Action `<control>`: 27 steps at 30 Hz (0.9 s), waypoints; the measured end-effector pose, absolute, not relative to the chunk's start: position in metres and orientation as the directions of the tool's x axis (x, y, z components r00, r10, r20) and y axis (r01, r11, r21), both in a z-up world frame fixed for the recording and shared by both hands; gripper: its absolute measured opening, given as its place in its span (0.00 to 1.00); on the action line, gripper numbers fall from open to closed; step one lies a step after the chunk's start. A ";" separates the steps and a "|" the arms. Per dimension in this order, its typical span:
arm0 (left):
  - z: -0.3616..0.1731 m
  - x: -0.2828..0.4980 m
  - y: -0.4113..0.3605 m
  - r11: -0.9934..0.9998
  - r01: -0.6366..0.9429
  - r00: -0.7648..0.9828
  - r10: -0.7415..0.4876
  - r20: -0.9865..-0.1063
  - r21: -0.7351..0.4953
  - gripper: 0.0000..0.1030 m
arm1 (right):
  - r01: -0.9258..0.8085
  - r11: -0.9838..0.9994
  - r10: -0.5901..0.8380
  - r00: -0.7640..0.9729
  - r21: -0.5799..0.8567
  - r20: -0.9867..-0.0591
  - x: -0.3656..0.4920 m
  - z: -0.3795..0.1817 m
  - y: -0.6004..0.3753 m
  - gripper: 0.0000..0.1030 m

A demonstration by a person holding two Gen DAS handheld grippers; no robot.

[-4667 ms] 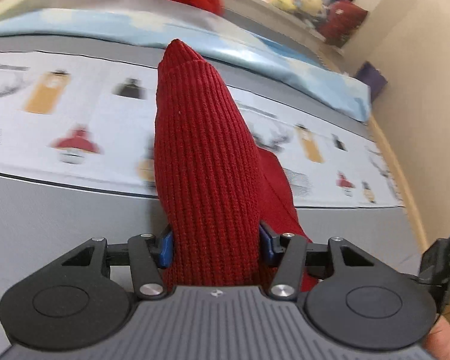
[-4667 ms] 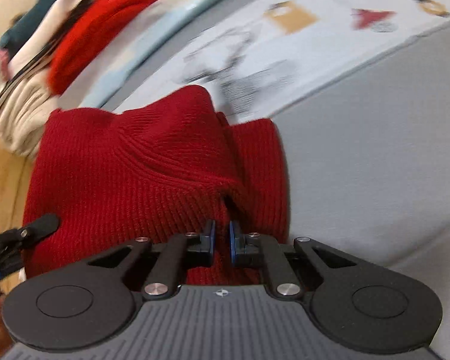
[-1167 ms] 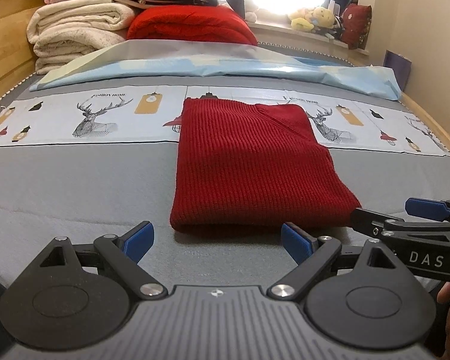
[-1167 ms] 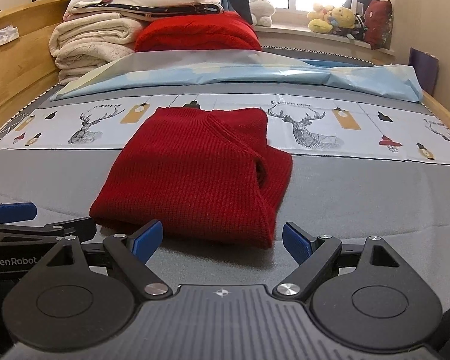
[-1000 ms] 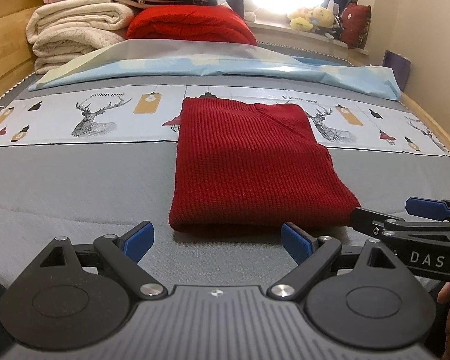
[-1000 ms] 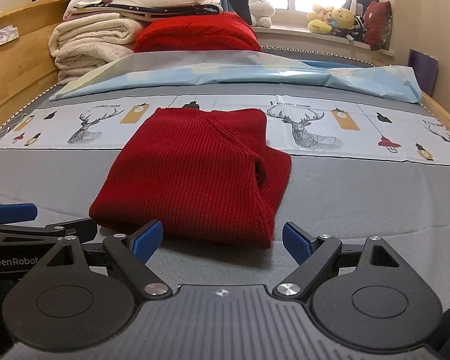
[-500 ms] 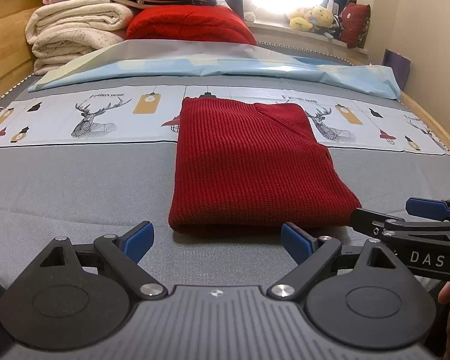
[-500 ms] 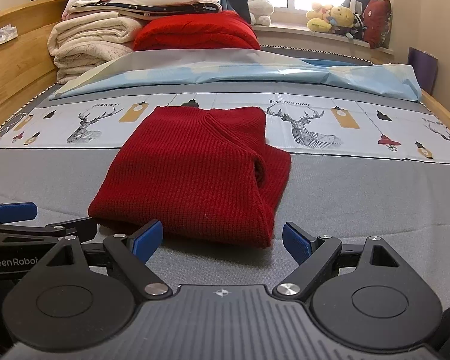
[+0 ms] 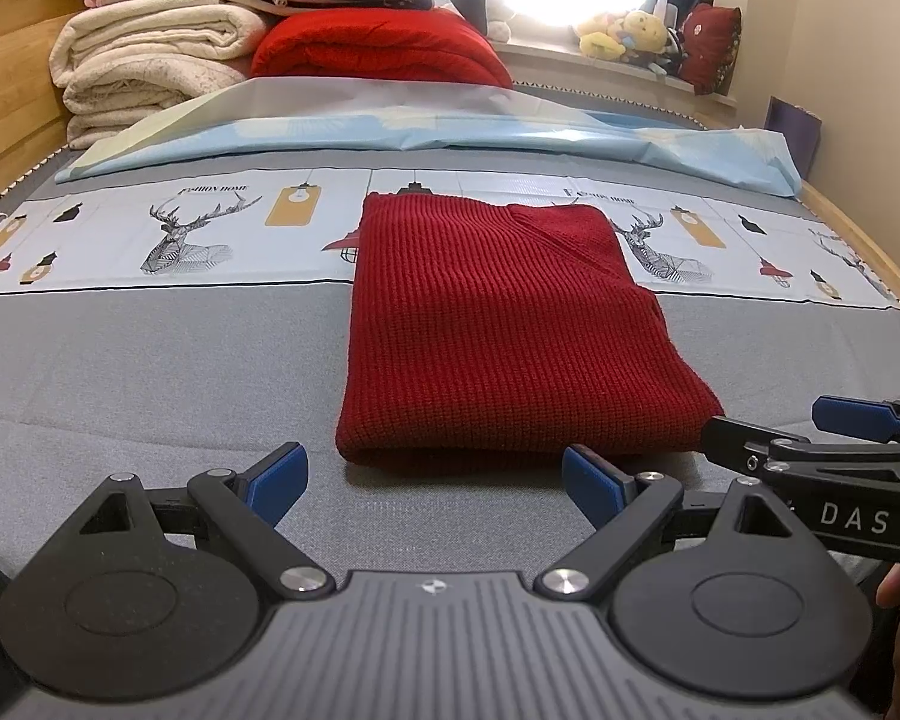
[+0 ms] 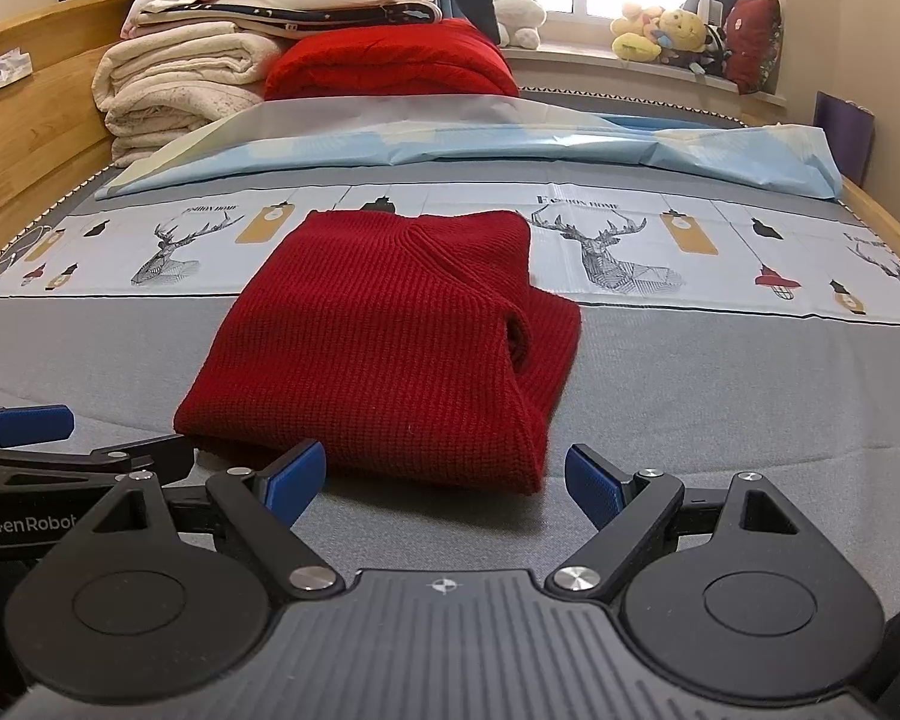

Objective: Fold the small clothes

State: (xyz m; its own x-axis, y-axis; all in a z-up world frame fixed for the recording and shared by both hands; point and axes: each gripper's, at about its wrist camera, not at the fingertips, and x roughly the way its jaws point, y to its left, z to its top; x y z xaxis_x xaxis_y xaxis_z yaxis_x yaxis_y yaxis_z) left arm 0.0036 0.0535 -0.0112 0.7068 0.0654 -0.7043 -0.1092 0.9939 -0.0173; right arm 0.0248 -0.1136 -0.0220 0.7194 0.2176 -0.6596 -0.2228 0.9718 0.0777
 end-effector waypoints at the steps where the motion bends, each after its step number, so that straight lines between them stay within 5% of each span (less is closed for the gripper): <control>1: -0.011 0.003 0.053 0.994 -0.110 0.707 0.066 -0.704 -0.017 0.92 | -0.223 0.972 0.218 0.719 0.077 -0.660 0.025 -0.022 -0.114 0.85; 27: -0.015 0.003 0.056 0.995 -0.103 0.706 0.061 -0.705 -0.017 0.92 | -0.220 0.973 0.211 0.718 0.070 -0.664 0.023 -0.025 -0.110 0.85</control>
State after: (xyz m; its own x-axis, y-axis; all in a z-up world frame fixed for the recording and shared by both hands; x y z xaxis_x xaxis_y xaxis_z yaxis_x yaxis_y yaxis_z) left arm 0.0034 0.0558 -0.0145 0.7064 0.0612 -0.7052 -0.1027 0.9946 -0.0165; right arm 0.0233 -0.1099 -0.0251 0.7179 0.2106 -0.6635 -0.2204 0.9729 0.0703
